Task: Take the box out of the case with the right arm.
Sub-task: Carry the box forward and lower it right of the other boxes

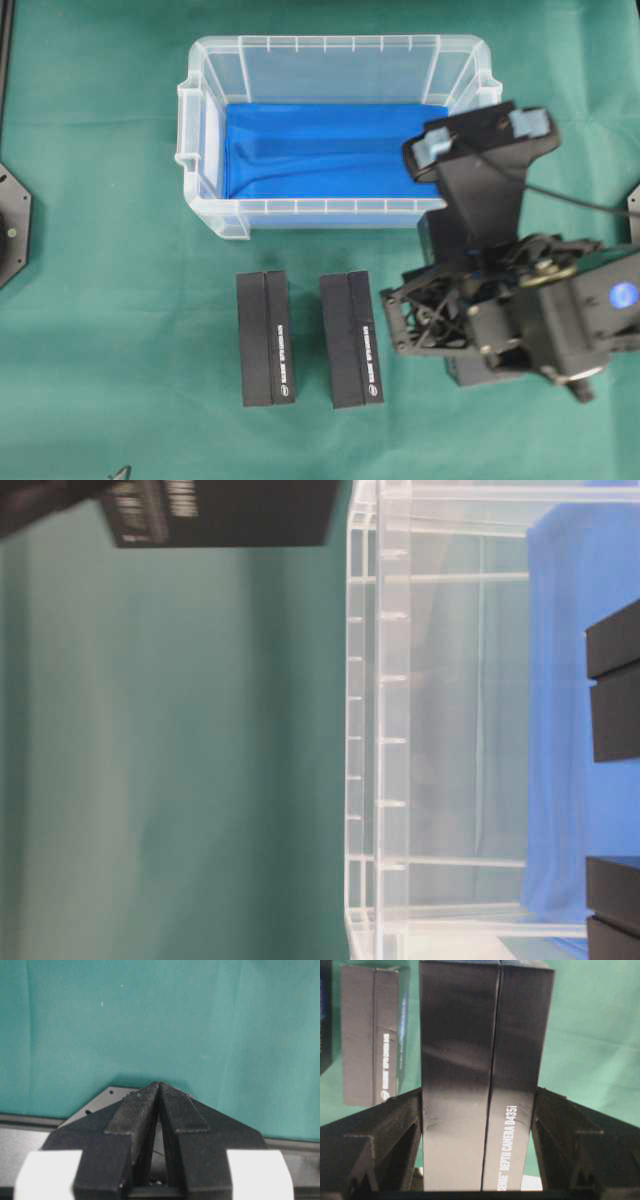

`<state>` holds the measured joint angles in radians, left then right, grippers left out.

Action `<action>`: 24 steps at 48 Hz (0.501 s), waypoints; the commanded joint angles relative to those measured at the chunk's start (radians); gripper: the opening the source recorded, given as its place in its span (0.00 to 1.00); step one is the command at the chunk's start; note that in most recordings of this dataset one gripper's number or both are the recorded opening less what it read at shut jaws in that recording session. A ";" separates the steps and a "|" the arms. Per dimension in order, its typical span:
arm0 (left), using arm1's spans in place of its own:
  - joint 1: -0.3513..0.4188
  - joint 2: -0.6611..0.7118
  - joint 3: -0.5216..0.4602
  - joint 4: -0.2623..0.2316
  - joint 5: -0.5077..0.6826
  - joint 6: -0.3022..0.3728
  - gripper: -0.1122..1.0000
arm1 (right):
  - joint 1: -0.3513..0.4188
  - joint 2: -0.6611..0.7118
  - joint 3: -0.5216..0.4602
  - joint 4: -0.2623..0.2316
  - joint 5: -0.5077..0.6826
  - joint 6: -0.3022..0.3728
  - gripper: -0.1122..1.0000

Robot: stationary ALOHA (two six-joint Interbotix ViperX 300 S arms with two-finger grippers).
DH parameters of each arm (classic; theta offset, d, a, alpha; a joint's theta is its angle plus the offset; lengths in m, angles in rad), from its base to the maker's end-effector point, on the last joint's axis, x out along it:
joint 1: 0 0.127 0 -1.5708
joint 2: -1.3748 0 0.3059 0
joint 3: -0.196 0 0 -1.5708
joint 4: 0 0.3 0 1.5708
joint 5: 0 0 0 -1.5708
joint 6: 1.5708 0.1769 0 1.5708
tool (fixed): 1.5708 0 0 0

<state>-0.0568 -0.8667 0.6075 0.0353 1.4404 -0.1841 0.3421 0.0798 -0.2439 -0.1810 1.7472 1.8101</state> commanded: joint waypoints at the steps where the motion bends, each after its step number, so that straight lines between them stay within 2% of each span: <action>1: 0.003 0.008 -0.009 0.002 -0.005 0.000 0.12 | 0.008 -0.009 0.014 0.012 -0.038 0.015 0.68; 13: 0.003 0.008 -0.009 0.002 -0.005 0.000 0.12 | 0.020 -0.003 0.172 0.061 -0.193 0.104 0.68; 24: 0.003 0.008 -0.009 0.002 -0.005 0.000 0.12 | 0.021 -0.003 0.311 0.069 -0.368 0.129 0.68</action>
<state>-0.0568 -0.8652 0.6075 0.0353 1.4404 -0.1825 0.3590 0.0951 0.0476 -0.1150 1.4297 1.9359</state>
